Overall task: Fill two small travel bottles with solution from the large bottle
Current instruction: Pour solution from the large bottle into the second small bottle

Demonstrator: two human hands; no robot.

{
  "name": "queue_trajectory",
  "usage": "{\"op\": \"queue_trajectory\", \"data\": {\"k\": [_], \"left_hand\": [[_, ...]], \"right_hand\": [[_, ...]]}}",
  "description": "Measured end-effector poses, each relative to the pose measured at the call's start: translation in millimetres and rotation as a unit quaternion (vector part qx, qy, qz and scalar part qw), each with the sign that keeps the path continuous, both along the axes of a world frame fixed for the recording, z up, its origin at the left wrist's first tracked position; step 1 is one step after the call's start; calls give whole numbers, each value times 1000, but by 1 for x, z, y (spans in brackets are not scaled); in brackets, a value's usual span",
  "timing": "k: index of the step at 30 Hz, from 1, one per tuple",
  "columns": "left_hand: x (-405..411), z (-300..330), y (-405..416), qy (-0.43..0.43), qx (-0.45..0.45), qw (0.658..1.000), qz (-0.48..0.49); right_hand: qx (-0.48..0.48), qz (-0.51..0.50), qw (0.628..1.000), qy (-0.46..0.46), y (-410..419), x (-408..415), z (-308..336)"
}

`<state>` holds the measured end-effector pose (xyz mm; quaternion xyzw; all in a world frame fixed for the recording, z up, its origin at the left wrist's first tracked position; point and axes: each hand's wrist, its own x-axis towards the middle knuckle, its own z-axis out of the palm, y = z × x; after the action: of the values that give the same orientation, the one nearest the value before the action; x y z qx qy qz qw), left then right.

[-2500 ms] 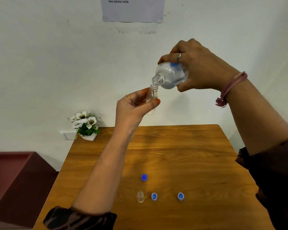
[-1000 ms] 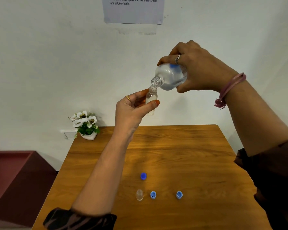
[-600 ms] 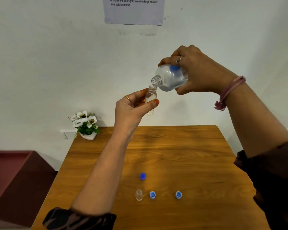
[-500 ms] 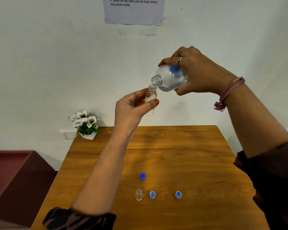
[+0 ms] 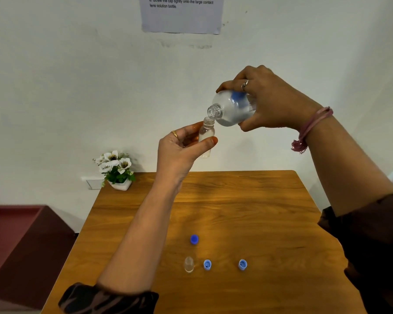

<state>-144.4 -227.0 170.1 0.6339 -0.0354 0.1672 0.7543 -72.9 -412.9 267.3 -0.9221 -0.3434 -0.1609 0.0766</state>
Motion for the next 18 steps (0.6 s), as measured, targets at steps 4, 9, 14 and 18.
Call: {"op": "queue_trajectory", "data": {"k": [4,9,14,18], "left_hand": [[-2,-1,-1,0,1,1000,-3],[-5,0,-1,-1,3,1000,-4],[-7,0,-1,-1,2,1000,-2],[-8,0,-1,-2,5,1000,-2]], "right_hand": [[-13,-2,1000,-7,1,-3,2],[-25,-3,1000,-17,2,-7,5],[-28,-2,999,-25,2,-9,7],[-30,-1,999,-29,2,-10,7]]}}
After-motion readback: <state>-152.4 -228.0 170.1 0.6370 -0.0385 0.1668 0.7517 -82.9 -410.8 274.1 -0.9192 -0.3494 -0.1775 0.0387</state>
